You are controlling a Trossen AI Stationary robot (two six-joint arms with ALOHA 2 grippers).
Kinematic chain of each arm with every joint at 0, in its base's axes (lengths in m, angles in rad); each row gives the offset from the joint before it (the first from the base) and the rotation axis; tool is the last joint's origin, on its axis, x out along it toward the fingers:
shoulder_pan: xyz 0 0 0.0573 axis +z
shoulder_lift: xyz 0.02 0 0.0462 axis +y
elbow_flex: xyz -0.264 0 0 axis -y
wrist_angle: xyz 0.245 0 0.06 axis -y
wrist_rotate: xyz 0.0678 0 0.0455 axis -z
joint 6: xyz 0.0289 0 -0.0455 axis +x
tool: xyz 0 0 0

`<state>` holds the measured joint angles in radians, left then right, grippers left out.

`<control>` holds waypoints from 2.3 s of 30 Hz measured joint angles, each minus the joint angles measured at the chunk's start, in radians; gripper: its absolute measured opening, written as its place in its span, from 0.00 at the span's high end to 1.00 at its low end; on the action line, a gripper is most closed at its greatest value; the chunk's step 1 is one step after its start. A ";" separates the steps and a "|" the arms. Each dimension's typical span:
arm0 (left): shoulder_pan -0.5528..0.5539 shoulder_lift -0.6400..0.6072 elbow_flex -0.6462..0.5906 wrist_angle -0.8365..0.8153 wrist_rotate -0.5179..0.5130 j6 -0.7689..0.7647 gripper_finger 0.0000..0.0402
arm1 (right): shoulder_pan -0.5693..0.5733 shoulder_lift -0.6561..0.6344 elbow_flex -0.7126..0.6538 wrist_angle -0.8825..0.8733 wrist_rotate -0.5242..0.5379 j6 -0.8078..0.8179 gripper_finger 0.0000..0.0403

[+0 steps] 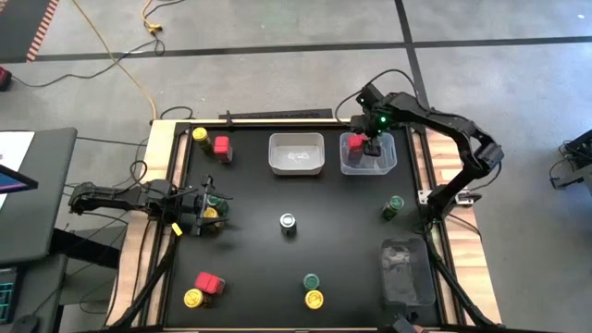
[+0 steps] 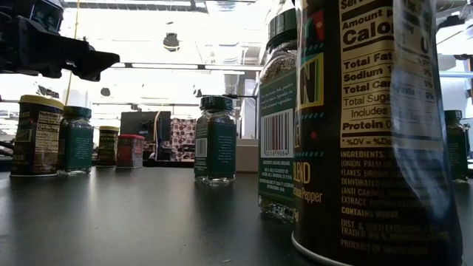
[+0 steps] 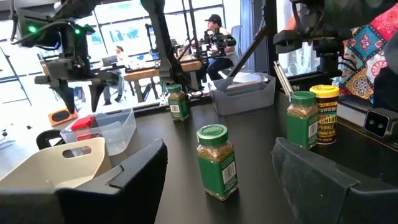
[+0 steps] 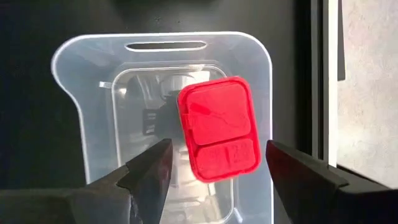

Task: Sort spices by type
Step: Put the middle green seasoning bottle into the white bin

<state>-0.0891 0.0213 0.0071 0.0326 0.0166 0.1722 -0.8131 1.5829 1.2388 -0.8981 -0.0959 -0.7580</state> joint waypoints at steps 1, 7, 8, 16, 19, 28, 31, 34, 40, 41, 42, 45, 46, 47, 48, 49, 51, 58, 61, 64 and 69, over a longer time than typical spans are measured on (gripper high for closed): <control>0.000 0.000 0.000 0.000 0.000 0.000 0.31 | 0.004 0.000 0.010 -0.012 0.000 0.011 0.29; 0.000 0.000 0.000 0.000 0.000 0.000 0.31 | 0.018 -0.016 0.075 -0.032 -0.005 0.145 0.29; 0.000 0.000 0.000 0.000 0.000 0.000 0.31 | 0.020 -0.025 0.084 -0.031 -0.010 0.166 0.29; 0.000 0.000 0.000 0.000 0.000 0.000 0.31 | 0.036 -0.195 0.095 -0.042 -0.011 0.276 0.29; 0.000 0.000 0.000 0.000 0.000 0.000 0.31 | 0.056 -0.274 0.096 -0.053 -0.011 0.432 0.29; 0.000 0.000 0.000 0.000 0.000 0.000 0.31 | 0.166 -0.393 0.097 -0.182 -0.010 0.598 0.29; 0.000 0.000 0.000 0.000 0.000 0.000 0.31 | 0.196 -0.400 0.096 -0.228 -0.010 0.655 0.29; 0.000 0.000 0.000 0.000 0.000 0.000 0.31 | 0.226 -0.402 0.096 -0.273 -0.008 0.695 0.29; 0.000 0.000 0.000 0.000 0.000 0.000 0.31 | 0.313 -0.421 0.072 -0.240 -0.008 0.707 0.29; 0.000 0.000 0.000 0.000 0.000 0.000 0.31 | 0.333 -0.436 0.049 -0.210 -0.008 0.708 0.29; 0.000 0.000 0.000 0.000 0.000 0.000 0.31 | 0.353 -0.453 0.023 -0.179 -0.008 0.711 0.29; 0.000 0.000 0.000 0.000 0.000 0.000 0.31 | 0.406 -0.506 -0.065 -0.065 -0.008 0.745 0.29; 0.000 0.000 0.000 0.000 0.000 0.000 0.31 | 0.422 -0.523 -0.096 -0.032 -0.008 0.749 0.29; 0.000 0.000 0.000 0.000 0.000 0.000 0.31 | 0.437 -0.536 -0.122 -0.006 -0.008 0.750 0.29; 0.000 0.000 0.000 0.000 0.000 0.000 0.31 | 0.450 -0.548 -0.145 0.024 -0.008 0.750 0.29; 0.000 0.000 0.000 0.000 0.000 0.000 0.31 | 0.461 -0.558 -0.168 0.059 -0.008 0.750 0.29; 0.000 0.000 0.000 0.000 0.000 0.000 0.31 | 0.477 -0.569 -0.203 0.105 -0.008 0.751 0.29; 0.000 0.000 0.000 0.000 0.000 0.000 0.31 | 0.493 -0.537 -0.263 0.139 -0.008 0.734 0.29; 0.000 0.000 0.000 0.000 0.000 0.000 0.31 | 0.493 -0.504 -0.263 0.132 -0.008 0.733 0.29; 0.000 0.000 0.000 0.000 0.000 0.000 0.31 | 0.491 -0.467 -0.263 0.133 -0.008 0.726 0.29; 0.000 0.000 0.000 0.000 0.000 0.000 0.31 | 0.491 -0.413 -0.263 0.144 -0.008 0.737 0.29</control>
<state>-0.0894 0.0216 0.0071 0.0326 0.0165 0.1722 -0.3222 1.1697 0.9760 -0.7544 -0.1037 -0.0210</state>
